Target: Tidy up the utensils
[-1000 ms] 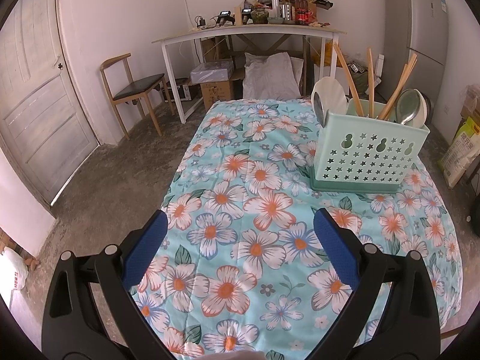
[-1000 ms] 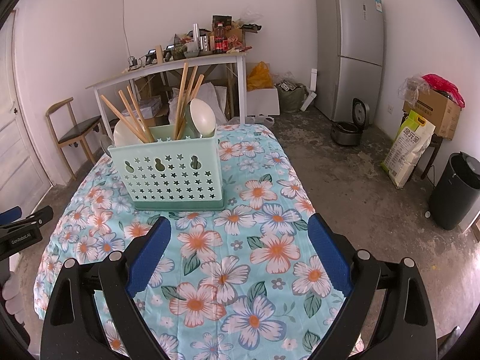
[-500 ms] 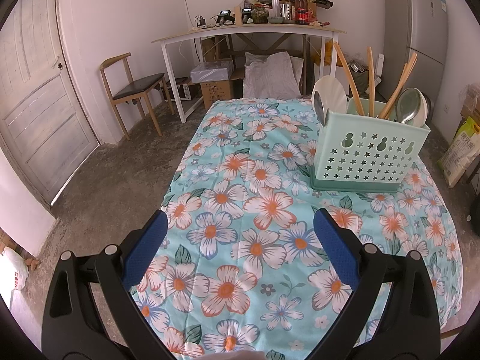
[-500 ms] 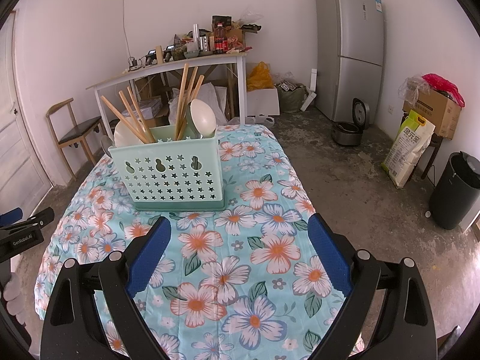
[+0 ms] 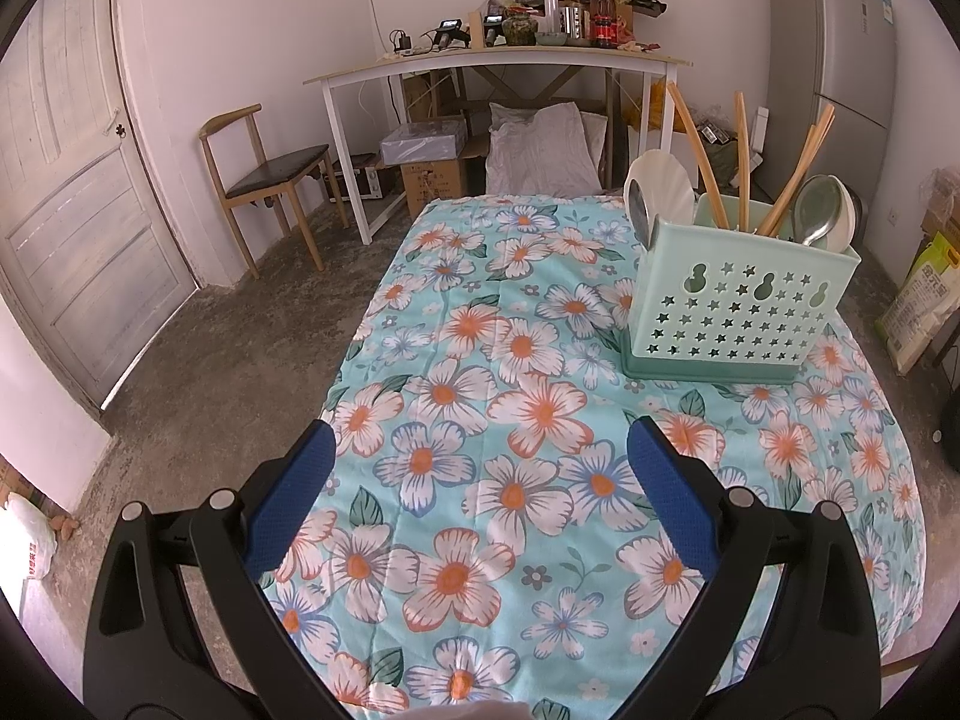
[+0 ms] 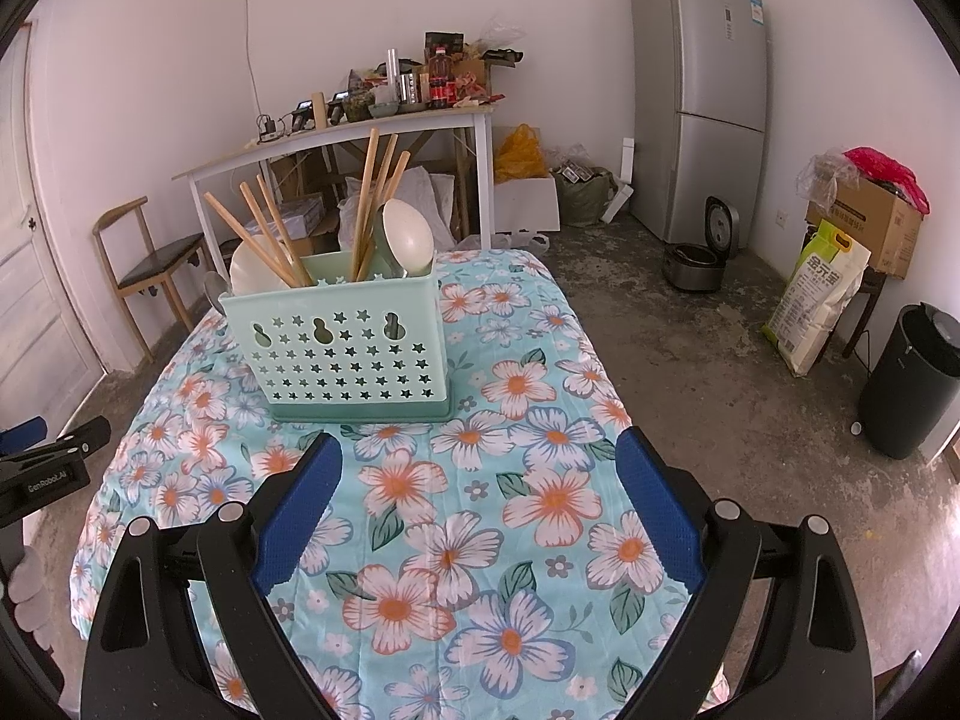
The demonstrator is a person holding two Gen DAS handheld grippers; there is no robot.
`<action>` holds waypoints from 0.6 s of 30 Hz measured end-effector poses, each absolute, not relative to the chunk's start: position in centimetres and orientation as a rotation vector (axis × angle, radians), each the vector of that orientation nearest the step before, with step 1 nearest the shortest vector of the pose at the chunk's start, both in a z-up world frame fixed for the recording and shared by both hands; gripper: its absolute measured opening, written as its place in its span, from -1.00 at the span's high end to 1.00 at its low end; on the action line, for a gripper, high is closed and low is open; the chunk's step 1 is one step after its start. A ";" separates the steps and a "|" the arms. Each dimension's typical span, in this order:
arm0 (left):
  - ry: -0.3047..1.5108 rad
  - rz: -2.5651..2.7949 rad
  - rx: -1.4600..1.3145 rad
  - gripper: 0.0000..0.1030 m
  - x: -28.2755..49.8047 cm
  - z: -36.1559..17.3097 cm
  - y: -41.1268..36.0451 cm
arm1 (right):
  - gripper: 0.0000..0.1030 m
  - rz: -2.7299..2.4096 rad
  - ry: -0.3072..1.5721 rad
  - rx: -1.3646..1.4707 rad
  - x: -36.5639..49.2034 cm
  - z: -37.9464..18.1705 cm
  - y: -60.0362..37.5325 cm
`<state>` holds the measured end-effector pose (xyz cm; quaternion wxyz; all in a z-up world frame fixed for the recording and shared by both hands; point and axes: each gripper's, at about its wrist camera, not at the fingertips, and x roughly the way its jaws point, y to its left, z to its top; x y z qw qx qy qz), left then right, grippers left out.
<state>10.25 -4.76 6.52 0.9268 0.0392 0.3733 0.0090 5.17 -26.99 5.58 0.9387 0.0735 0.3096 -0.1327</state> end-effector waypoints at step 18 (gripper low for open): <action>0.766 0.018 0.081 -0.83 10.2 6.5 -4.8 | -0.75 -0.271 0.632 0.152 5.1 5.6 -27.0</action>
